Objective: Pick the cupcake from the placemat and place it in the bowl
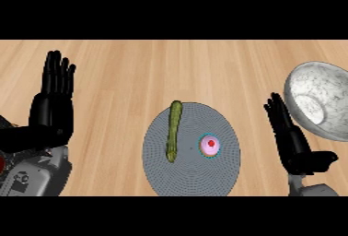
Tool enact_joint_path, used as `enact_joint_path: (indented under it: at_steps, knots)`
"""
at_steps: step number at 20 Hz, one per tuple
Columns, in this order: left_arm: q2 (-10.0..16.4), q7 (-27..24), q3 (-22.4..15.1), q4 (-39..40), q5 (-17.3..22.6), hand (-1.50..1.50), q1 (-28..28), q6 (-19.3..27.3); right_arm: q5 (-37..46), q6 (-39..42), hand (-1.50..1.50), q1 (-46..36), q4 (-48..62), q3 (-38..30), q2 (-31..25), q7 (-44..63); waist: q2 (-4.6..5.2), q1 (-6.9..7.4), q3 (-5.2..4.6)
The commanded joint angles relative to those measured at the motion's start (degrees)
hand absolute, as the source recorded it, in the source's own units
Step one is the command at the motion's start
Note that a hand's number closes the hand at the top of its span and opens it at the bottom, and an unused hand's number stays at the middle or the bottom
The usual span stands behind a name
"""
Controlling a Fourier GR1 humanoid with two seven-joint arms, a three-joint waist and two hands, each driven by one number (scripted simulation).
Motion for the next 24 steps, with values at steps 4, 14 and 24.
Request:
enact_joint_path:
  at_steps: [4,14,24]
  knots:
    - [7.0,4.5,1.7,5.1,-1.2,0.0,4.4,-3.8,11.8,-9.8,1.5,-5.2,-14.2,0.5,-5.8,6.2,-2.28,-0.61,1.29]
    - [11.4,7.6,3.2,7.7,-0.2,0.0,9.0,-7.0,39.9,-30.1,-1.5,12.6,-15.9,7.5,-10.3,27.3,-3.02,-3.96,0.81]
    - [12.0,8.3,3.4,6.8,0.7,0.0,8.0,-9.4,69.3,-24.0,-1.5,24.6,-39.1,14.8,-7.3,55.6,-2.3,-2.76,0.99]
